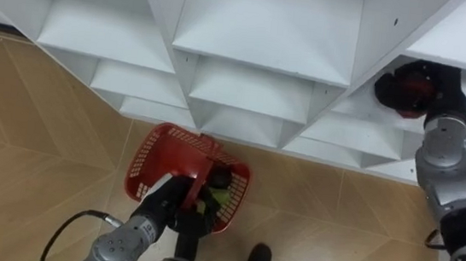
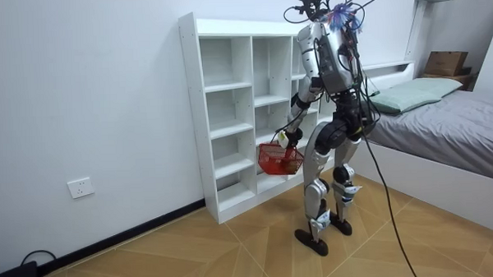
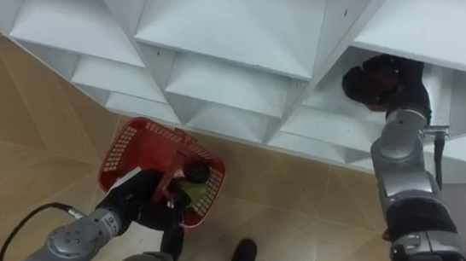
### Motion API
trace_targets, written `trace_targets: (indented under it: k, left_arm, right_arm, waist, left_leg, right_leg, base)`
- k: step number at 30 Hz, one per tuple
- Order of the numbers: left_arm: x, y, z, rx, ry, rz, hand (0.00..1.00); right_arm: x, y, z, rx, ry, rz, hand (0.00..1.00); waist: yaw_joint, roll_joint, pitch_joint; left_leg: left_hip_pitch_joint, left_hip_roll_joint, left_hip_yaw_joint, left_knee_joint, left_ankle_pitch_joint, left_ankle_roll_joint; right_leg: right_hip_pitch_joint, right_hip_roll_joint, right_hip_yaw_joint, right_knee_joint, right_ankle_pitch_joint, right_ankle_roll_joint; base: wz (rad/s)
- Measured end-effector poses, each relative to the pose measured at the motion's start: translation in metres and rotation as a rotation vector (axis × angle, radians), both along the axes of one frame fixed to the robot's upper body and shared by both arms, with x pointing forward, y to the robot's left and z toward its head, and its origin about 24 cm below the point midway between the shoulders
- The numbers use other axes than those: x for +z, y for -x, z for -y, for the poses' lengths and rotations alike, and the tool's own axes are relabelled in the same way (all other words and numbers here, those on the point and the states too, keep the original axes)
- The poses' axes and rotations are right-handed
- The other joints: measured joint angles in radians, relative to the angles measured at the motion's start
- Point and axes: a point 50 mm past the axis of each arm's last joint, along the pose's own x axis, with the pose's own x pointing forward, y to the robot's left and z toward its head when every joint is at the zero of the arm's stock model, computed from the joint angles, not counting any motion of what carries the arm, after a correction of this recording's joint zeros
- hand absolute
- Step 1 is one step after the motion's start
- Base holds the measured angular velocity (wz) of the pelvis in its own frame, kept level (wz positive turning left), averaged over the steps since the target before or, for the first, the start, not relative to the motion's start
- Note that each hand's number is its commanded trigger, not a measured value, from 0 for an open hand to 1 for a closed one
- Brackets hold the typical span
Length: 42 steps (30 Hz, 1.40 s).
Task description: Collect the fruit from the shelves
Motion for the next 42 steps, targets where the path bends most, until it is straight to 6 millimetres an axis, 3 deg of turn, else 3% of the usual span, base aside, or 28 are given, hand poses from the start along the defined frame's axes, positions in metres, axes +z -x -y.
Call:
trace_targets:
  k: [5, 8, 14, 19, 23, 29, 42]
  left_arm:
    - [-0.002, 0.002, 0.000, 0.023, 0.000, -0.003, 1.00]
    - [-0.003, 0.004, -0.001, 0.041, 0.005, -0.008, 1.00]
    - [-0.002, 0.004, 0.005, 0.063, 0.032, -0.002, 1.00]
    - [0.003, 0.008, 0.011, 0.061, 0.063, 0.032, 1.00]
    - [0.003, 0.010, 0.017, 0.057, 0.079, 0.033, 1.00]
    - [0.007, 0.010, 0.021, 0.087, 0.117, 0.057, 1.00]
    - [0.009, 0.013, 0.036, 0.086, 0.202, 0.077, 1.00]
  right_arm:
    - [-0.020, 0.016, -0.016, 0.054, -0.045, -0.017, 1.00]
    - [-0.031, 0.025, -0.026, 0.090, -0.077, -0.037, 1.00]
    - [-0.035, 0.044, -0.053, 0.205, -0.122, -0.010, 1.00]
    - [-0.046, 0.063, -0.066, 0.279, -0.158, -0.036, 1.00]
    - [-0.061, 0.076, -0.080, 0.298, -0.205, -0.084, 1.00]
    - [-0.078, 0.093, -0.093, 0.367, -0.234, -0.165, 1.00]
    - [-0.079, 0.101, -0.122, 0.530, -0.261, -0.186, 1.00]
  waist:
    - [-0.011, 0.025, -0.0173]
    - [-0.024, 0.035, -0.0236]
    - [-0.060, 0.043, -0.0284]
    - [-0.062, 0.050, -0.0331]
    - [-0.062, 0.065, -0.0414]
    - [-0.061, 0.069, -0.0422]
    - [-0.057, 0.072, -0.0399]
  left_leg:
    - [0.010, 0.002, 0.004, 0.000, 0.000, 0.000]
    - [0.020, 0.003, 0.018, -0.002, 0.000, 0.000]
    - [0.028, 0.005, 0.027, -0.007, 0.009, -0.003]
    - [0.041, 0.022, 0.036, -0.013, 0.009, -0.005]
    - [0.044, 0.022, 0.045, -0.016, 0.009, -0.005]
    - [0.062, 0.020, 0.058, -0.038, 0.011, -0.007]
    - [0.074, 0.020, 0.068, -0.048, 0.011, -0.007]
  right_leg:
    - [0.010, 0.001, 0.004, 0.000, 0.001, -0.001]
    - [0.013, 0.004, 0.012, 0.001, 0.005, -0.002]
    - [0.014, 0.013, 0.026, -0.007, 0.020, -0.006]
    - [0.047, 0.036, 0.039, -0.066, 0.052, -0.008]
    - [0.047, 0.037, 0.042, -0.071, 0.057, -0.007]
    - [0.049, 0.037, 0.051, -0.073, 0.057, -0.007]
    - [0.056, 0.039, 0.065, -0.085, 0.057, -0.006]
  base:
    - [0.00]
    - [-0.11]
    - [-0.08]
    - [-0.09]
    - [-0.07]
    - [-0.07]
    - [-0.03]
